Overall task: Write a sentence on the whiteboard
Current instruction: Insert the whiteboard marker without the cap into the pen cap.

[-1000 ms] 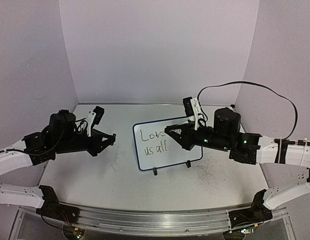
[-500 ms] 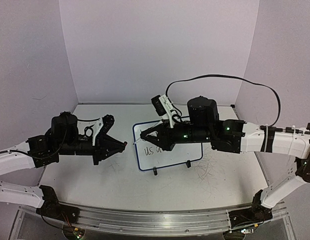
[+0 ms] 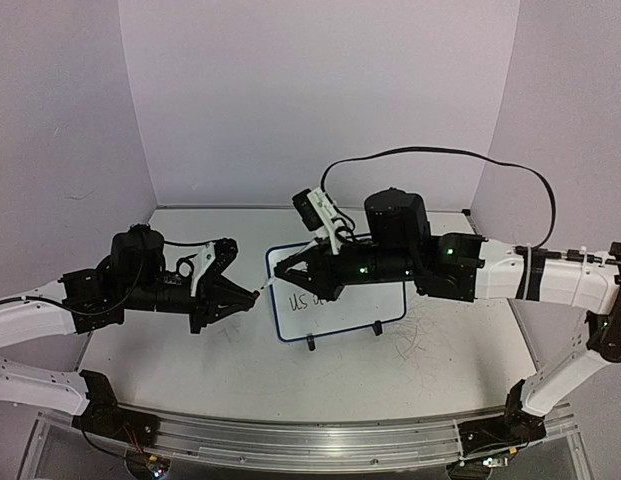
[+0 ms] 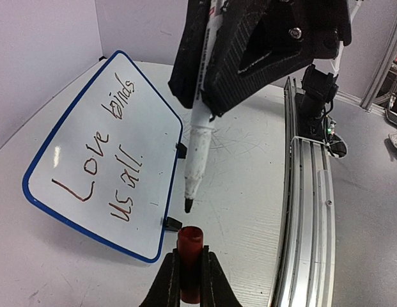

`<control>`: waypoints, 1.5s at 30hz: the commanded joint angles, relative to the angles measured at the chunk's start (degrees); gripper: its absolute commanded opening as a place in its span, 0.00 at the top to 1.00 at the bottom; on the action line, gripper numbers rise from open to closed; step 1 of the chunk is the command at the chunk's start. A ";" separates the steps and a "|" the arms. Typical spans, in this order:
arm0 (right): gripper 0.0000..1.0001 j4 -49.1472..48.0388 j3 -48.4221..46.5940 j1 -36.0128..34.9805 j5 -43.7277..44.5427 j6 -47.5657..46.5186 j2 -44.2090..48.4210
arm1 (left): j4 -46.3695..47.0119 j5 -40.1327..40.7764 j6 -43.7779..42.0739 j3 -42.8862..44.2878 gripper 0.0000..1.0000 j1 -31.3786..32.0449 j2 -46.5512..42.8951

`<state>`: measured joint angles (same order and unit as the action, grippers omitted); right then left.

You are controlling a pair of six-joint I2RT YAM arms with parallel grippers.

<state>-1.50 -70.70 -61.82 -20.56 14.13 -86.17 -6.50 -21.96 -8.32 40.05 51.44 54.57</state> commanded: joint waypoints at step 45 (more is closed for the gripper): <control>1.00 1.39 -4.87 -1.62 -2.93 0.03 -8.75 | -0.27 1.17 -1.41 5.02 1.00 1.12 0.71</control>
<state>-0.99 -72.23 -63.07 -21.43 13.61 -91.98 -8.10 -20.82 -9.17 40.40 52.42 56.16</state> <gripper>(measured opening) 0.101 0.097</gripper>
